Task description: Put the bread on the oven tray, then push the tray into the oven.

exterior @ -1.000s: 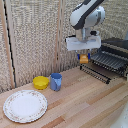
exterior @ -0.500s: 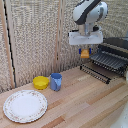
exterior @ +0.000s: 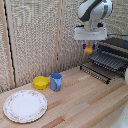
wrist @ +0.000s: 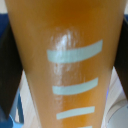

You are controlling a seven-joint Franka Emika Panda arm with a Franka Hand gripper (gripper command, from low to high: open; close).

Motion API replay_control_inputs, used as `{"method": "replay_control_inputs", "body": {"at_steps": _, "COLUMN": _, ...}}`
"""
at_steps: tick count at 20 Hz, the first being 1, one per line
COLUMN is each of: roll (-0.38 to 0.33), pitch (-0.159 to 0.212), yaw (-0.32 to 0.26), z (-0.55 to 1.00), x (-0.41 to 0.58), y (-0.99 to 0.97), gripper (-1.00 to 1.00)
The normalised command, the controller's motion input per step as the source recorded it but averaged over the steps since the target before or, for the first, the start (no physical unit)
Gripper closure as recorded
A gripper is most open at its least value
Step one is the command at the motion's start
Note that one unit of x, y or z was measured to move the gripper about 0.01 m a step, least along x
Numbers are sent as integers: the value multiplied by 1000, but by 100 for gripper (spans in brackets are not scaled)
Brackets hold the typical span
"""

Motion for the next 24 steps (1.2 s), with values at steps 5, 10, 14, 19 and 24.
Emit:
{"method": "replay_control_inputs", "body": {"at_steps": 5, "roll": 23, "pitch": 0, "yaw": -174, "z": 124, "x": 217, "y": -637, "gripper": 100}}
{"method": "replay_control_inputs", "body": {"at_steps": 10, "roll": 10, "pitch": -1, "yaw": -186, "z": 83, "x": 231, "y": -631, "gripper": 100}}
{"method": "replay_control_inputs", "body": {"at_steps": 14, "roll": 10, "pitch": -5, "yaw": -150, "z": 85, "x": 264, "y": -720, "gripper": 100}}
{"method": "replay_control_inputs", "body": {"at_steps": 19, "roll": 22, "pitch": 0, "yaw": -106, "z": 185, "x": 223, "y": -817, "gripper": 100}}
{"method": "replay_control_inputs", "body": {"at_steps": 24, "roll": 48, "pitch": 0, "yaw": -90, "z": 146, "x": 156, "y": -825, "gripper": 100}}
